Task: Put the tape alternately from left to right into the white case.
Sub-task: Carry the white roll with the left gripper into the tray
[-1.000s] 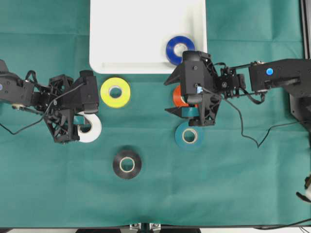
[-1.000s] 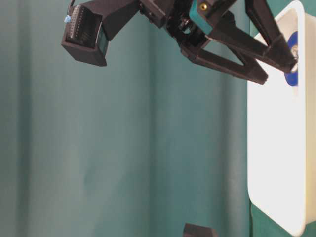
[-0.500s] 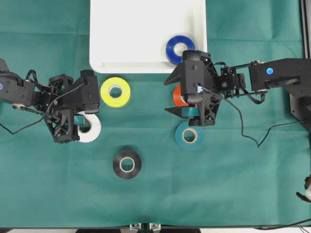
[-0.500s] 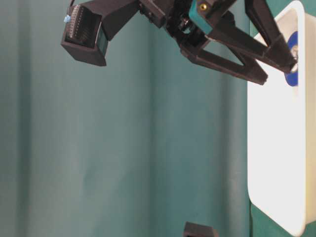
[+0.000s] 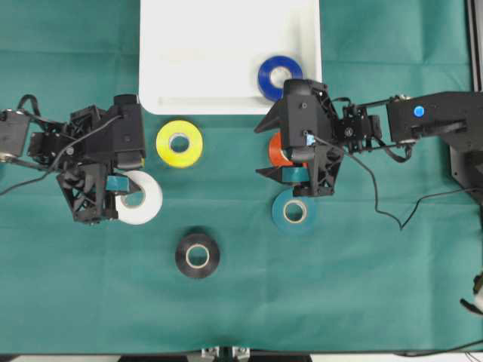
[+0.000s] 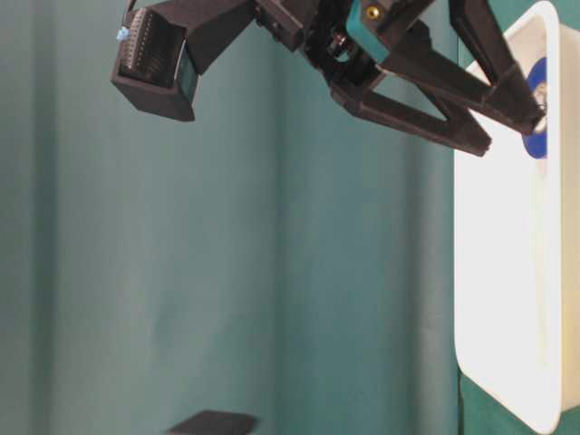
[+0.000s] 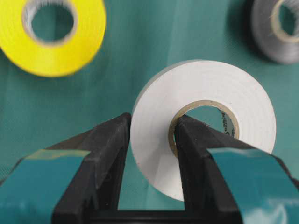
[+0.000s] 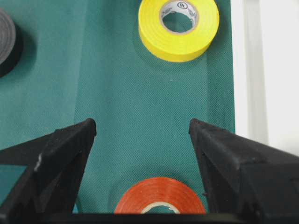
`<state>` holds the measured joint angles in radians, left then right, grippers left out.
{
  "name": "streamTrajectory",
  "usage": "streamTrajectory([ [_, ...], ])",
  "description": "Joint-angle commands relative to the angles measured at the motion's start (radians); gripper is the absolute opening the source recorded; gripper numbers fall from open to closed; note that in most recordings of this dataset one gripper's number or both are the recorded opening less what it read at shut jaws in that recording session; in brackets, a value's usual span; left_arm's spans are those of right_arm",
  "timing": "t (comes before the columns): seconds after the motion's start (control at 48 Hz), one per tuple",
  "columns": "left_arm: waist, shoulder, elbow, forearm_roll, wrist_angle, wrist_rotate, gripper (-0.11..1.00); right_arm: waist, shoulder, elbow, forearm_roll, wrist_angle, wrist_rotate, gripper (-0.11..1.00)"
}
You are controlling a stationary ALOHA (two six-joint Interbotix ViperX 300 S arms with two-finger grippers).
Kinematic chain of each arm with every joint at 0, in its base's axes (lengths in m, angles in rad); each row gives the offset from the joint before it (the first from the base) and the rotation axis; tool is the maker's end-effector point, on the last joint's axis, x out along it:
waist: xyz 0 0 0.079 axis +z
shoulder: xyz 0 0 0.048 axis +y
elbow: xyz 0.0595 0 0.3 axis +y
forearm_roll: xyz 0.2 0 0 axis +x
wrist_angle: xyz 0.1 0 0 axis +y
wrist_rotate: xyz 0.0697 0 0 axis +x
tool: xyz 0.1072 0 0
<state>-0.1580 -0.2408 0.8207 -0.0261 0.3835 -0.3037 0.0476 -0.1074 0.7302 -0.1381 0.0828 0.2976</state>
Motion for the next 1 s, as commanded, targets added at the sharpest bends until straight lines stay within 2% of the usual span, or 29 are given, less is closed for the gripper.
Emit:
streamTrajectory([
  [0.0,0.005,-0.051,-0.028,0.003,0.000,0.008,-0.03,0.003,-0.009,-0.008,-0.003,-0.009,0.002,0.84],
  [0.208,0.026,-0.061,-0.028,0.003,0.000,0.043,-0.03,0.005,-0.009,-0.006,-0.003,-0.009,0.002,0.84],
  [0.375,0.083,-0.055,-0.040,0.003,-0.014,0.086,-0.03,0.005,-0.009,-0.006,-0.003,-0.009,0.000,0.84],
  [0.562,0.186,-0.052,-0.060,0.005,-0.031,0.144,-0.03,0.005,-0.009,-0.005,-0.003,-0.009,0.000,0.84],
  [0.771,0.319,-0.051,-0.086,0.005,-0.034,0.265,-0.03,0.005,-0.009,-0.005,-0.003,-0.009,0.000,0.84],
  [0.979,0.403,-0.018,-0.094,0.005,-0.072,0.337,-0.03,0.006,-0.009,0.003,-0.003,-0.021,0.002,0.84],
])
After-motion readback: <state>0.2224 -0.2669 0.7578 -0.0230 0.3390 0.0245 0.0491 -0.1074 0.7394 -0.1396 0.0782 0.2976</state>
